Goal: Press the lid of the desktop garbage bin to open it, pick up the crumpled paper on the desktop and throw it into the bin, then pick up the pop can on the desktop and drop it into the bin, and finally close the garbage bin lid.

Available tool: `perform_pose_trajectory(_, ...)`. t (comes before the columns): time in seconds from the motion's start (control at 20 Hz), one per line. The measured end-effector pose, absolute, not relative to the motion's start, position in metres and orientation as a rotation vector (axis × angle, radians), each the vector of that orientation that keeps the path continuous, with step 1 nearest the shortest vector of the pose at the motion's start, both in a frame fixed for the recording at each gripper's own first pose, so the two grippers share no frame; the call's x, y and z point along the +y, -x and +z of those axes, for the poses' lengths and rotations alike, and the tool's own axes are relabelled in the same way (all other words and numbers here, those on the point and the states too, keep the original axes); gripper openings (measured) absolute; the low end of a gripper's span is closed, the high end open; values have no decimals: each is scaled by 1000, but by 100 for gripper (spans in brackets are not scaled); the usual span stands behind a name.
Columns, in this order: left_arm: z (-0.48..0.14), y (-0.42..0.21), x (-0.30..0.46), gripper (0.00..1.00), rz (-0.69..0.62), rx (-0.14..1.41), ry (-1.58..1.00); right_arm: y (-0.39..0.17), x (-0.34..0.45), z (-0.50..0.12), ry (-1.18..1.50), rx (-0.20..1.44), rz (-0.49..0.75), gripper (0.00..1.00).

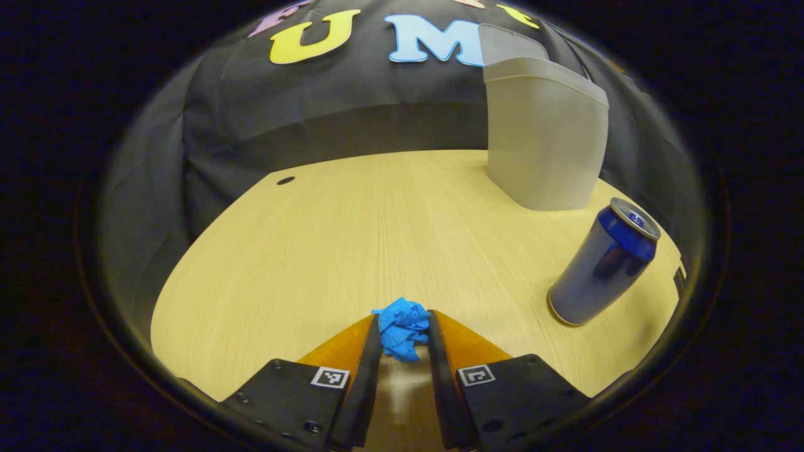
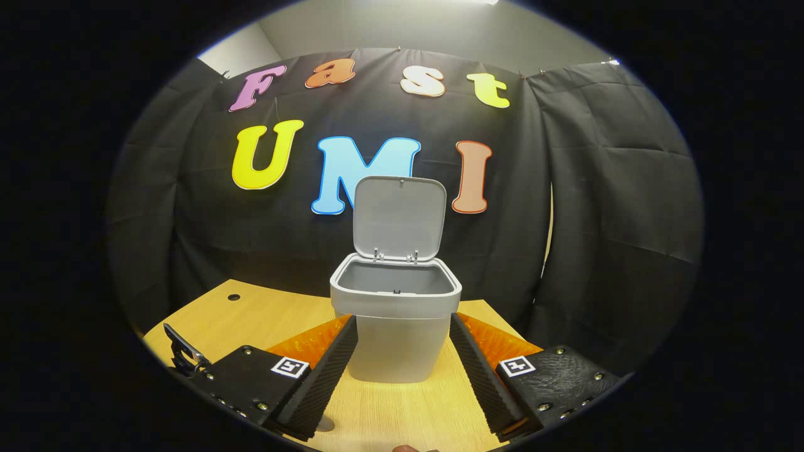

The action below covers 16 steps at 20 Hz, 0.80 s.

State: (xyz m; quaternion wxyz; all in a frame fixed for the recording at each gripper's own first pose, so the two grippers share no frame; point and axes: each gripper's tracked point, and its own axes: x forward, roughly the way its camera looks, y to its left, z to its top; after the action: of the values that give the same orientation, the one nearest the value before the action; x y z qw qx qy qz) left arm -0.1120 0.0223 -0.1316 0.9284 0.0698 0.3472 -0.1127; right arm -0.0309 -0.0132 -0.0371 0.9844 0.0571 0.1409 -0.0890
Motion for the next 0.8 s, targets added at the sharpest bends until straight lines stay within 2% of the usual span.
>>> perform_pose_trajectory(0.05, -131, 111, 22, 47, -221, 712, -140, 32, -15, -37, -115, 285, -179, 95)
perform_pose_trajectory(0.1, -132, 112, 20, 35, -229, 706, -136, 33, -17, -39, -118, 286, -180, 95)
perform_pose_trajectory(0.15, -131, 111, 21, 36, -225, 705, -136, 34, -19, -39, -122, 287, -183, 95)
perform_pose_trajectory(0.25, -130, 111, 19, 17, -234, 701, -135, 37, -24, -41, -134, 286, -192, 95)
perform_pose_trajectory(0.3, -128, 111, 18, 20, -239, 699, -128, 37, -25, -41, -140, 288, -195, 95)
perform_pose_trajectory(0.4, -130, 113, 15, 13, -258, 717, -116, 38, -30, -42, -146, 289, -199, 95)
perform_pose_trajectory(0.8, -92, 102, -4, 13, -285, 644, -81, 34, -47, -44, -157, 271, -212, 94)
